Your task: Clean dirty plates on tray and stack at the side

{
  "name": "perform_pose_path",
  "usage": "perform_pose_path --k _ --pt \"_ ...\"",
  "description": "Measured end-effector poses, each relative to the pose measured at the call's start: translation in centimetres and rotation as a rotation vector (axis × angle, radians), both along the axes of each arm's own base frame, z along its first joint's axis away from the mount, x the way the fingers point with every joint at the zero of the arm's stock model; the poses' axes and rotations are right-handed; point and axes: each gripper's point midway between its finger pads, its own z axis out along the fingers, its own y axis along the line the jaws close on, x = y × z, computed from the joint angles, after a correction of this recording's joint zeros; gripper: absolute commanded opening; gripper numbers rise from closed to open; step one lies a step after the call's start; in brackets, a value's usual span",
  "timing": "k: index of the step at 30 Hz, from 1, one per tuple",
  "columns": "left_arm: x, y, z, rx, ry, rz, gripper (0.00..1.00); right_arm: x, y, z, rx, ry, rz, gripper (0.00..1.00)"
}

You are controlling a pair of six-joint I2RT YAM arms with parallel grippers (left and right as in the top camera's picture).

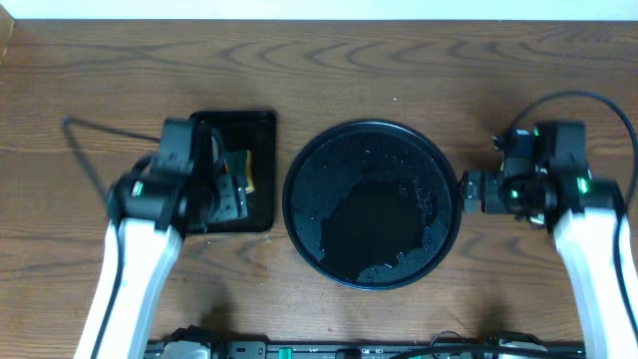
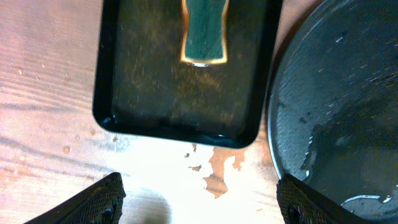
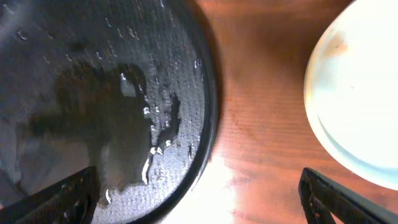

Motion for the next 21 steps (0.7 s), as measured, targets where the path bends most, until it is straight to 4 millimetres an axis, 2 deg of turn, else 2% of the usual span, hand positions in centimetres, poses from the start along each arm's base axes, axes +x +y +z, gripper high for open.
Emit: perform_pose_path --k 7,13,17,21 --pt "-2.7 0.4 2.7 -0.042 -0.342 -0.012 0.8 -2.8 -0.1 4.9 -0.034 -0.374 -0.011 0.99" --pt "-5.2 0.7 5.2 -0.065 -0.524 -0.013 0.8 -5.0 -0.3 8.0 -0.057 -0.541 -0.025 0.99" --pt "-5.9 0.8 6.1 -0.072 -0.577 -0.013 0.8 -5.5 -0.3 8.7 -0.062 -0.576 -0.028 0.99" --pt "-6.1 0.9 6.0 -0.071 -0.572 -0.013 0.8 -5.5 -0.4 8.6 -0.066 -0.569 -0.033 0.99"
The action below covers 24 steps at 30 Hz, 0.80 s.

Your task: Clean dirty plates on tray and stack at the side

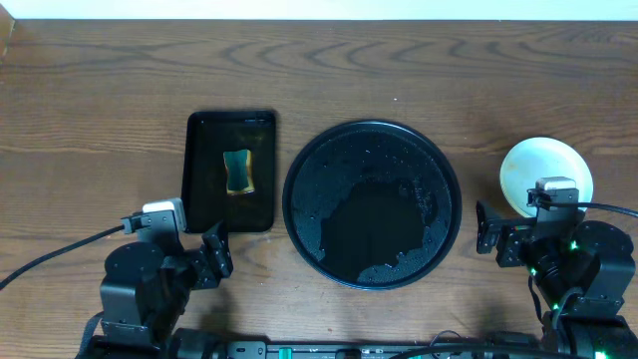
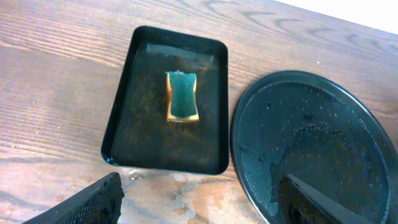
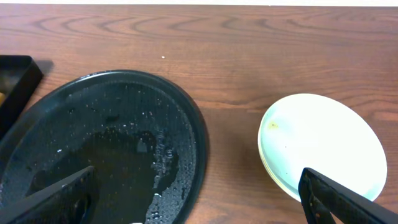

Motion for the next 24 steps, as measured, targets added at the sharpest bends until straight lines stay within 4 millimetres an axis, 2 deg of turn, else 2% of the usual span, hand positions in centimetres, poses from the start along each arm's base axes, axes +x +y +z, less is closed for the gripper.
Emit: perform_pose_path --k 19,24 --pt "-0.24 0.03 -0.32 0.002 0.016 0.0 0.8 -0.03 -0.01 -0.03 0.0 0.0 -0.001 0.99" --pt "-0.24 0.03 -0.32 0.002 0.016 0.0 0.8 -0.65 -0.25 0.34 -0.015 -0.05 -0.013 0.99"
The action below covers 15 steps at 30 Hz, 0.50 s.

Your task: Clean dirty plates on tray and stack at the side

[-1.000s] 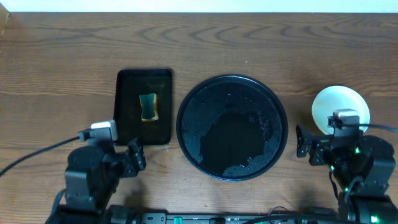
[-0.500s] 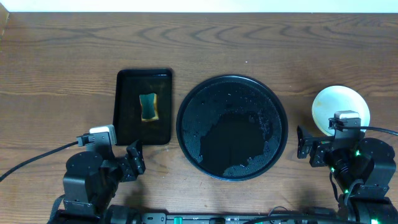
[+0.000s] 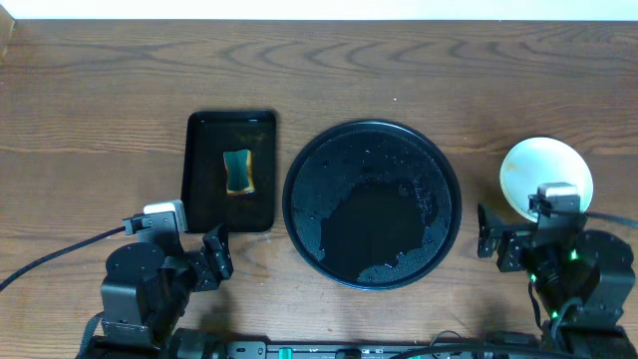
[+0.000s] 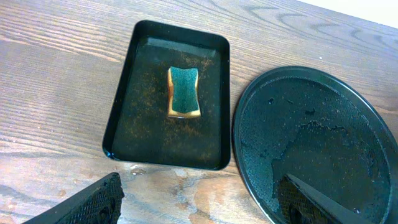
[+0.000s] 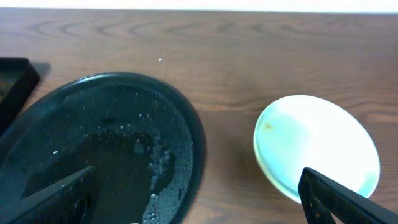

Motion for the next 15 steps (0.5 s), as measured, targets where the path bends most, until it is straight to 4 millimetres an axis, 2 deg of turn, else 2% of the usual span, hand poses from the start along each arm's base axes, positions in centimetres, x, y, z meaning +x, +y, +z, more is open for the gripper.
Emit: perform_pose_path --k 6,12,15 --pt "0.0 0.0 0.0 0.0 0.001 0.0 0.8 0.1 0.1 1.2 -0.016 -0.212 0.005 0.99" --pt "0.0 0.0 -0.1 0.0 0.003 0.0 0.8 0.2 0.9 0.3 -0.014 -0.439 0.036 0.99" --pt "0.0 0.0 -0.1 0.0 0.003 0.0 0.8 0.4 1.1 0.9 -0.006 -0.559 0.044 0.99"
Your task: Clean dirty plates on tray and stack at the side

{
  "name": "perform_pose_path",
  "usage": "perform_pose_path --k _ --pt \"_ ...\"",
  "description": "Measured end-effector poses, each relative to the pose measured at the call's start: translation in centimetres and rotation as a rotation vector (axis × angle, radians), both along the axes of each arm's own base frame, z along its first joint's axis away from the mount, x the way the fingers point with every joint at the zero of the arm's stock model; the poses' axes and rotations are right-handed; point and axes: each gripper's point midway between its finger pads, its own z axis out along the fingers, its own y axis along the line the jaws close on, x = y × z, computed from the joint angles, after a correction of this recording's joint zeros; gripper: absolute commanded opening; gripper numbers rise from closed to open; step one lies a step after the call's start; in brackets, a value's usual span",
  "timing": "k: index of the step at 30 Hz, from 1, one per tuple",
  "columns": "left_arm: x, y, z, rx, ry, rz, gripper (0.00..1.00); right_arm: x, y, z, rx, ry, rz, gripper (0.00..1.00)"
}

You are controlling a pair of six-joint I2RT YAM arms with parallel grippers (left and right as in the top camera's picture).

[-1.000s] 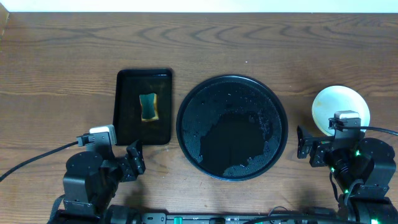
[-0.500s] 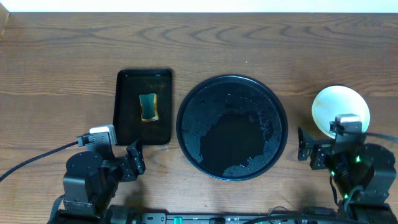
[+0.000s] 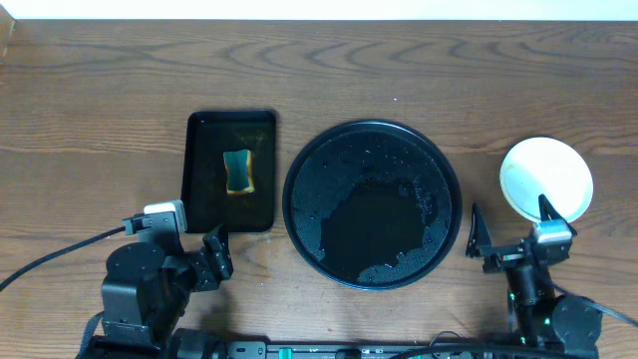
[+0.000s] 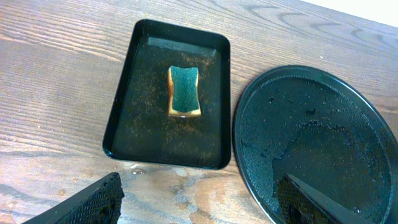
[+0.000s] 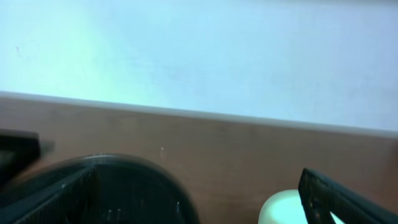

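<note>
A stack of white plates (image 3: 545, 178) sits on the table right of the round black tray (image 3: 372, 204), whose wet bottom holds no plate. A green and yellow sponge (image 4: 184, 92) lies in the small rectangular black tray (image 4: 118, 118) on the left. My left gripper (image 3: 194, 259) is drawn back near the front edge, open and holding nothing, its view looking down on both trays. My right gripper (image 3: 508, 234) is open and holding nothing at the front right, below the plates. Its camera looks level across the table, showing the plates' edge (image 5: 283, 211) and the round tray (image 5: 124, 186).
A pale wall (image 5: 199, 56) stands behind the table's far edge. A wet patch (image 4: 205, 180) marks the wood in front of the rectangular tray. A black cable (image 3: 50, 261) runs left from the left arm.
My right arm has folded back toward the front edge and its wrist has tipped up, so its view now shows the wall. The left arm, trays, sponge and plates are unchanged.
First my left gripper hung low over the rectangular tray and my right gripper low between the round tray and the plates. Then both arms were back at the front edge, open. They stayed there, and now the right has folded further.
</note>
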Motion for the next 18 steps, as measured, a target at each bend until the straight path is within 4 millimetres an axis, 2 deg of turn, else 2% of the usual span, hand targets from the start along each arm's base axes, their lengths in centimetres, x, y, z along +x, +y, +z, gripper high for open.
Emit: perform_pose_path --k 5,8,10,18 --pt "0.0 0.0 0.0 0.0 0.0 0.0 0.8 0.5 0.6 0.9 0.003 -0.134 0.025 0.99" --pt "0.0 0.0 0.0 0.0 0.0 0.0 0.8 0.7 0.7 0.8 0.004 -0.181 0.031 0.99" --pt "0.0 0.0 0.0 0.0 0.0 0.0 0.8 0.9 0.7 -0.2 0.004 -0.171 0.031 0.99" --pt "0.0 0.0 0.0 0.0 0.0 0.0 0.8 1.6 0.8 -7.4 -0.007 0.091 0.034 0.99"
